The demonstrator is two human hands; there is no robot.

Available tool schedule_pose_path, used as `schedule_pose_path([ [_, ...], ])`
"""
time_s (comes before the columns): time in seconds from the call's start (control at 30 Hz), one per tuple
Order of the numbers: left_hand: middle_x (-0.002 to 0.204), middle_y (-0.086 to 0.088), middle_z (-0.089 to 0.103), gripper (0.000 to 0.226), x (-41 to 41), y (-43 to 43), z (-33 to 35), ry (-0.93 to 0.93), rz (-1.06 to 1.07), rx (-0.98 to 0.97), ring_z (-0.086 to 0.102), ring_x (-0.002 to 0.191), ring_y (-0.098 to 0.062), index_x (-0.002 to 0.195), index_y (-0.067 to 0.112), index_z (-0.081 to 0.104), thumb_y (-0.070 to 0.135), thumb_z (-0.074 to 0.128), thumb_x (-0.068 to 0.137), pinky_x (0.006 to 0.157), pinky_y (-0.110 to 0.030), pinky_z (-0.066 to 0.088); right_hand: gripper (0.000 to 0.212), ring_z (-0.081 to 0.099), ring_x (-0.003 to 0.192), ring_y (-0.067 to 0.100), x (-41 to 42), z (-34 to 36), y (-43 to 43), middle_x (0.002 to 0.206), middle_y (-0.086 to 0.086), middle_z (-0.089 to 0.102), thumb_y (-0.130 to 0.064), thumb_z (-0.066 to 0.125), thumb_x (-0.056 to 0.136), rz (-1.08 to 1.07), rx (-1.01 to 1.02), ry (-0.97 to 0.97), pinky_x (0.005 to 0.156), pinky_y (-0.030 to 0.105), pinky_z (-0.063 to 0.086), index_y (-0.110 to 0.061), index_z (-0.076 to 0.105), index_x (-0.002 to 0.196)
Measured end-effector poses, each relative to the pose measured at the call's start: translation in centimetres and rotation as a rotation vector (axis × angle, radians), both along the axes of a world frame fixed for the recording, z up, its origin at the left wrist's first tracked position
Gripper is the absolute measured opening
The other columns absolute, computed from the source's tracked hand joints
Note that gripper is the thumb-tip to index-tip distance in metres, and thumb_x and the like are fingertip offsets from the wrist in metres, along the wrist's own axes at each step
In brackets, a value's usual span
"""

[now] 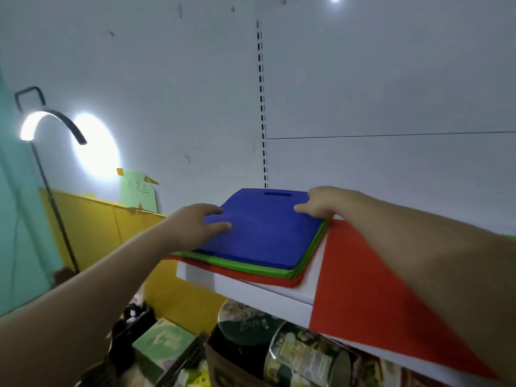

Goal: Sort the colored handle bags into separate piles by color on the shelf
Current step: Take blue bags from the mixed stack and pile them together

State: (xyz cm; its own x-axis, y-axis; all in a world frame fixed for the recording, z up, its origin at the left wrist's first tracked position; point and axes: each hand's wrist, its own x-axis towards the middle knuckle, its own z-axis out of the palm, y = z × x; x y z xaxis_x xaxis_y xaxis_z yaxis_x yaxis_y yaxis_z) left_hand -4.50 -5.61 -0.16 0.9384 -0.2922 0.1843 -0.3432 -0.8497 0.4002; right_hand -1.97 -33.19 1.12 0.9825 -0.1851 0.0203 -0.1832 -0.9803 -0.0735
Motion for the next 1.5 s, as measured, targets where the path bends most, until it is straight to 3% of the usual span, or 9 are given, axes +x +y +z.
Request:
schedule_pose_path([
  [0.3, 0.145, 0.001, 0.042, 0.065, 6.7, 2.0, -1.2, 0.142, -0.269, 0.163, 0.043, 0.127, -0.019, 0.143, 0.023, 0.038, 0.057, 0.049, 0.089, 0.100, -0.029, 0.032, 0.062, 0.056, 0.107, 0.028, 0.2, -0.9, 2.8, 0.124, 0.010, 0.058, -0.061, 0.050, 0.088, -0.324, -0.034, -0.015, 0.083, 0.031, 0.041, -0.007, 0.057, 0.118],
  [0.47, 0.140, -0.001, 0.047, 0.069, 7.7, 2.0, -2.2, 0.043, -0.323, 0.149, 0.049, 0.120, -0.021, 0.140, 0.020, 0.041, 0.064, 0.045, 0.087, 0.097, -0.032, 0.038, 0.063, 0.052, 0.109, 0.030, -0.8, -1.7, 4.1, 0.125, 0.012, 0.049, -0.049, 0.064, 0.081, -0.487, 0.077, -0.229, 0.077, 0.033, 0.041, -0.011, 0.043, 0.127],
  [0.6, 0.137, -0.004, 0.049, 0.067, 8.1, 2.1, -2.6, 0.011, -0.352, 0.174, 0.049, 0.120, -0.024, 0.135, 0.019, 0.045, 0.065, 0.042, 0.087, 0.100, -0.035, 0.039, 0.054, 0.052, 0.098, 0.026, -1.5, -1.8, 5.1, 0.121, 0.009, 0.052, -0.010, 0.054, 0.087, -0.390, 0.152, -0.513, 0.078, 0.031, 0.041, -0.017, 0.035, 0.137],
  [0.8, 0.137, -0.004, 0.048, 0.069, 8.0, 2.4, -2.7, 0.014, -0.351, 0.146, 0.049, 0.119, -0.023, 0.136, 0.019, 0.044, 0.066, 0.042, 0.086, 0.098, -0.035, 0.040, 0.057, 0.059, 0.072, 0.023, -2.9, -1.7, 6.4, 0.105, 0.005, 0.060, -0.005, 0.046, 0.091, -0.273, 0.457, -0.780, 0.057, 0.028, 0.049, -0.032, 0.035, 0.140],
  [0.97, 0.138, -0.002, 0.045, 0.075, 7.6, 3.2, -2.2, 0.101, -0.314, -0.071, 0.051, 0.117, -0.023, 0.141, 0.021, 0.037, 0.063, 0.055, 0.082, 0.094, -0.034, 0.043, 0.050, 0.050, 0.104, 0.007, -4.5, -0.4, 7.3, 0.128, -0.015, 0.045, -0.004, 0.044, 0.094, -0.159, 0.539, -1.003, 0.072, 0.000, 0.037, -0.029, 0.040, 0.138],
  [1.07, 0.135, -0.001, 0.050, 0.071, 7.9, 3.9, -1.7, 0.138, -0.298, -0.375, 0.053, 0.114, -0.021, 0.139, 0.020, 0.042, 0.051, 0.066, 0.080, 0.094, -0.034, 0.045, 0.047, 0.048, 0.098, -0.010, -5.8, 0.9, 7.8, 0.125, -0.019, 0.045, -0.003, 0.048, 0.093, -0.107, 0.576, -1.129, 0.072, -0.007, 0.031, -0.025, 0.045, 0.135],
  [1.17, 0.127, -0.002, 0.054, 0.046, 8.0, 4.6, -1.3, 0.105, -0.309, -0.697, 0.057, 0.103, -0.020, 0.124, 0.024, 0.056, 0.033, 0.071, 0.082, 0.088, -0.041, 0.052, 0.045, 0.043, 0.089, -0.030, -7.1, 2.1, 8.2, 0.122, -0.020, 0.046, -0.001, 0.049, 0.091, -0.089, 0.594, -1.228, 0.071, -0.007, 0.031, -0.023, 0.047, 0.131],
  [1.33, 0.119, 0.008, 0.056, 0.035, 7.1, 5.6, -0.2, 0.221, -0.487, -0.959, 0.065, 0.092, -0.020, 0.116, 0.031, 0.058, 0.013, 0.066, 0.086, 0.074, -0.040, 0.057, 0.047, 0.041, 0.096, -0.026, -9.8, 4.0, 9.3, 0.124, -0.019, 0.044, -0.001, 0.052, 0.090, -0.147, 0.535, -1.329, 0.079, -0.006, 0.032, -0.023, 0.047, 0.131],
  [1.5, 0.122, 0.010, 0.052, 0.047, 6.2, 5.8, 0.7, 0.188, -0.664, -0.928, 0.059, 0.108, -0.019, 0.126, 0.032, 0.052, 0.010, 0.064, 0.087, 0.091, -0.041, 0.051, 0.047, 0.044, 0.100, -0.015, -13.5, 5.0, 11.1, 0.122, -0.021, 0.045, -0.002, 0.053, 0.089, -0.261, 0.440, -1.389, 0.085, -0.004, 0.033, -0.023, 0.047, 0.131],
])
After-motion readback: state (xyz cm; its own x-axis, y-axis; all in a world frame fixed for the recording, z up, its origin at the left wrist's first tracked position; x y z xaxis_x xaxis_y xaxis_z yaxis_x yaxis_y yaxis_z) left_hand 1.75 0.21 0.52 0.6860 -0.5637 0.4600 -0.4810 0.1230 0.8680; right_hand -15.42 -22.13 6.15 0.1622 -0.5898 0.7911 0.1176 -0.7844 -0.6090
